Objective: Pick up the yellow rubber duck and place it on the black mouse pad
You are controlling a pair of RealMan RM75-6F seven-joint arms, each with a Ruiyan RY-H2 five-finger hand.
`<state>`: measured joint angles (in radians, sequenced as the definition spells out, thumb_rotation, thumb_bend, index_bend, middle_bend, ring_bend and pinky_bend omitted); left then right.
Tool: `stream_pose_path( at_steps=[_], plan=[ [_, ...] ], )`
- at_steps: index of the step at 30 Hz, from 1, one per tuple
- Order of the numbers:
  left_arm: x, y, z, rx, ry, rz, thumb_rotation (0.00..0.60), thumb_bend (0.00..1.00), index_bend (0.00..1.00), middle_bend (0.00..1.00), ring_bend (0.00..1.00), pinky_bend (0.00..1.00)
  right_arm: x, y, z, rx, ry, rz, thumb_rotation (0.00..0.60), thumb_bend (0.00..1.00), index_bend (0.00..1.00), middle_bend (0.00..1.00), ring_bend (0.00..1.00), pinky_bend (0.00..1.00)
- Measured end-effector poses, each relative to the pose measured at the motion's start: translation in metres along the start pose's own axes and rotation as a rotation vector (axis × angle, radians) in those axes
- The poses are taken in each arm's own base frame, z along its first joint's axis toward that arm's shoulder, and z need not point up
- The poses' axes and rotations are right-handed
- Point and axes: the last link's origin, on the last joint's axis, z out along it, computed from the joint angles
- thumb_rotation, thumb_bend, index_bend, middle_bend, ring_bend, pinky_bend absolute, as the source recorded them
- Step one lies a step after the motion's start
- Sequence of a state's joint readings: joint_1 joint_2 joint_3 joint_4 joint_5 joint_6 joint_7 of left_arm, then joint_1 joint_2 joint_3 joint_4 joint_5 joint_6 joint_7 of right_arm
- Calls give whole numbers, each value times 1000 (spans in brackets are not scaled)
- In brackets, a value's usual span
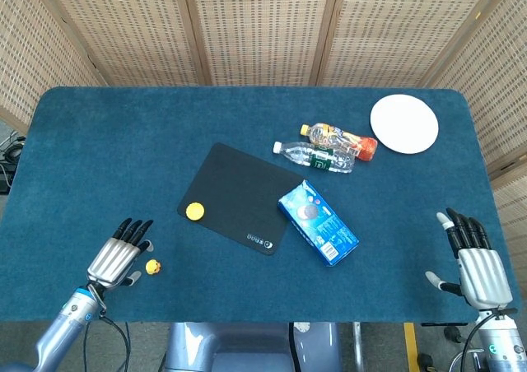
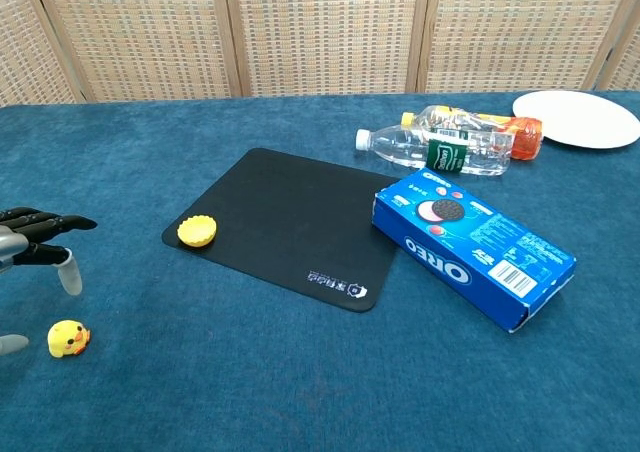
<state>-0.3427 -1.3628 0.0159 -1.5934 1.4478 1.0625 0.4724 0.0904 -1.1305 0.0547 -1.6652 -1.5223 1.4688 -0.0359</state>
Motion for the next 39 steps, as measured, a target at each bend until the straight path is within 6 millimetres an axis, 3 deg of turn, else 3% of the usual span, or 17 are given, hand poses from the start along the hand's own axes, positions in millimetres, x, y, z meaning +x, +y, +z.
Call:
stream_pose_path(
  at_steps=[29,39],
  plan=[
    [-13,19,9,-20,-30,45,600,257,402,0,0,0,2,2,0,-3,4,11,600,0,33,0,0,7],
    [-19,24,10,-14,-24,61,600,260,492,0,0,0,4,3,1,-7,10,19,600,0,33,0,0,7]
  ],
)
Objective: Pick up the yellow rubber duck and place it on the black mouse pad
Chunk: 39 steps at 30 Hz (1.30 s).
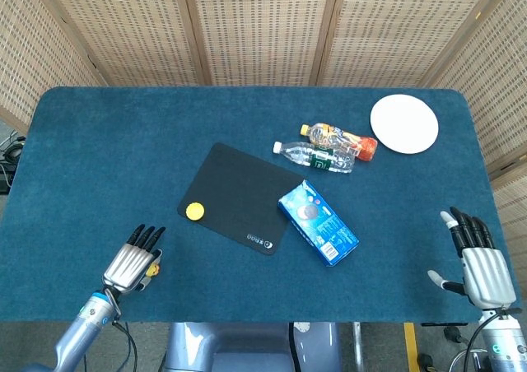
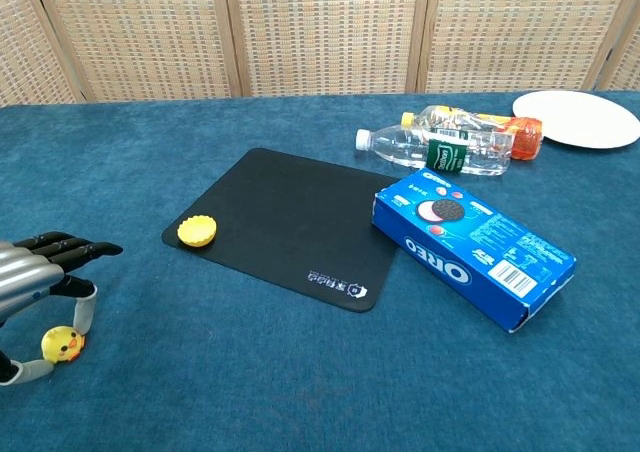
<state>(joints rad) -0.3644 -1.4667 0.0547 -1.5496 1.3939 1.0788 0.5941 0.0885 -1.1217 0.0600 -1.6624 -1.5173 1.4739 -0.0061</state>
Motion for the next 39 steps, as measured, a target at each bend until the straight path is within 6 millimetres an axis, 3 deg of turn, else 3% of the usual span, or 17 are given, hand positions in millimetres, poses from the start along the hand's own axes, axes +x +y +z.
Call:
stream_pose_path(
  at_steps=[14,23,29,39],
  plan=[
    [7,-1,1,3,26,-22,600,275,525,0,0,0,0,0,0,0,1,1,600,0,33,0,0,7],
    [36,-7,11,12,86,-10,600,272,516,0,0,0,0,0,0,-1,1,3,600,0,33,0,0,7],
    [60,-14,32,42,102,-15,600,273,509,0,0,0,0,2,2,-2,-8,13,600,0,33,0,0,7],
    [92,-15,91,98,58,-50,600,273,506,0,0,0,-2,6,6,-14,-27,33,600,0,33,0,0,7]
  ],
)
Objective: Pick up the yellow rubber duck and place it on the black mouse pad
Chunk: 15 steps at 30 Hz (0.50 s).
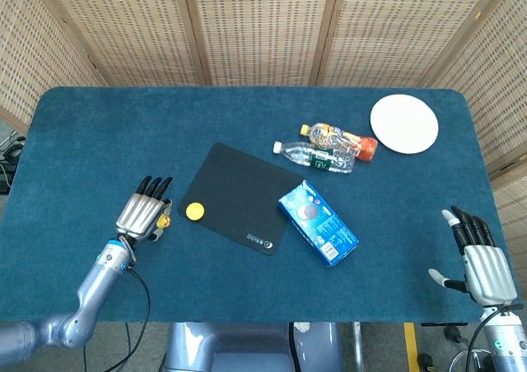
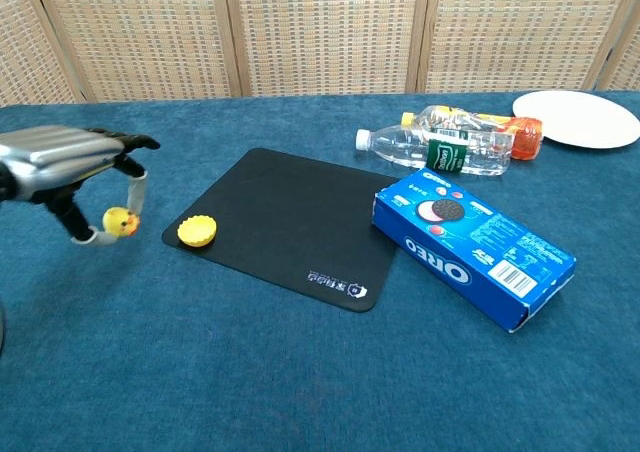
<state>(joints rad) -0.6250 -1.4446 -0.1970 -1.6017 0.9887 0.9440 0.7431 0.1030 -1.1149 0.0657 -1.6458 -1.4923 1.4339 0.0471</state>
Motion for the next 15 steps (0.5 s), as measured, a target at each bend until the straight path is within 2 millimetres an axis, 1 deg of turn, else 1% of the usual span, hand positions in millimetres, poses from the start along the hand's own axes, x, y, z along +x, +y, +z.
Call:
stream_pose_path(
  at_steps=[3,6,15],
  plan=[
    [9,9,18,1,-4,21,600,271,505,0,0,0,-1,1,1,-1,-7,4,600,0,33,0,0,7],
    [13,18,31,-1,-6,36,600,271,500,0,0,0,-2,2,2,-5,-13,7,600,0,34,0,0,7],
    [13,40,48,-3,-36,47,600,274,490,0,0,0,-1,5,4,-12,-18,27,600,0,33,0,0,7]
  ],
)
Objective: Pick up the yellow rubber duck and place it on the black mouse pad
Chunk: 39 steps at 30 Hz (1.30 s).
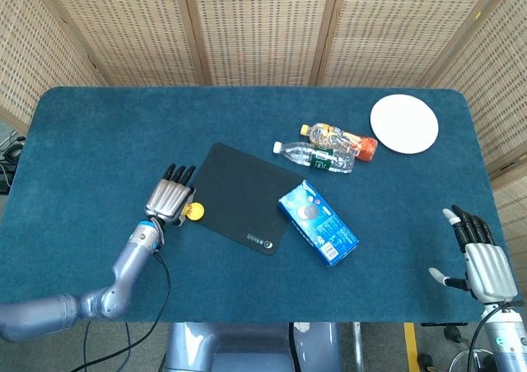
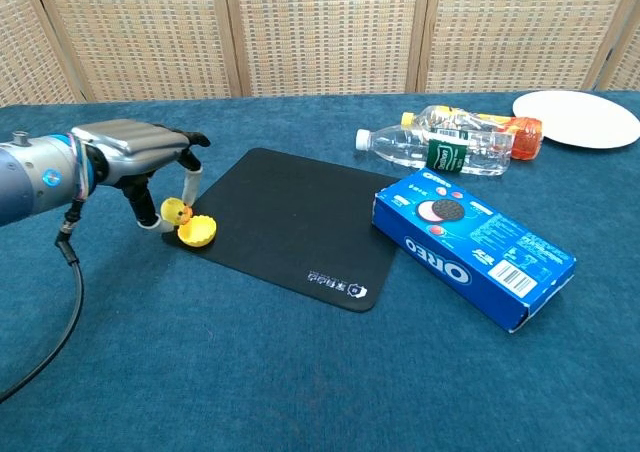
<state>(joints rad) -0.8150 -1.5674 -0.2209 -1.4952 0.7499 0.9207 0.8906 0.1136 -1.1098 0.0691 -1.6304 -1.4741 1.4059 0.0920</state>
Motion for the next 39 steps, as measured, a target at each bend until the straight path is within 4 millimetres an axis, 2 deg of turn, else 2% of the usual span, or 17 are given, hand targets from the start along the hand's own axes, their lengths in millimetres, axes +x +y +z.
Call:
stream_pose_path(
  at_steps=[7,13,19,23,26,29,34,39],
  plan=[
    [1,10,6,1,-10,4,600,271,414,0,0,0,0,0,0,5,-4,9,600,0,34,0,0,7],
    [-1,14,7,3,-22,21,600,268,149,0,0,0,1,1,0,4,0,13,600,0,33,0,0,7],
    [3,15,3,-2,-5,-11,600,265,102,0,0,0,1,1,1,5,0,9,600,0,34,0,0,7],
    [9,12,-7,-7,34,-59,600,265,95,0,0,0,0,0,0,8,-4,1,600,0,33,0,0,7],
    [14,5,-19,-5,77,-102,600,258,60,0,0,0,-1,-2,0,13,-3,-5,600,0,33,0,0,7],
    [16,-7,-40,13,137,-156,600,252,5,0,0,0,-2,-4,-2,23,0,-12,600,0,34,0,0,7],
    [13,-36,-85,55,246,-224,600,243,0,0,0,0,-3,-8,-3,35,4,-21,600,0,33,0,0,7],
    [-5,-66,-140,136,296,-211,600,234,0,0,0,0,-6,-9,-3,37,7,-37,600,0,33,0,0,7]
  ],
)
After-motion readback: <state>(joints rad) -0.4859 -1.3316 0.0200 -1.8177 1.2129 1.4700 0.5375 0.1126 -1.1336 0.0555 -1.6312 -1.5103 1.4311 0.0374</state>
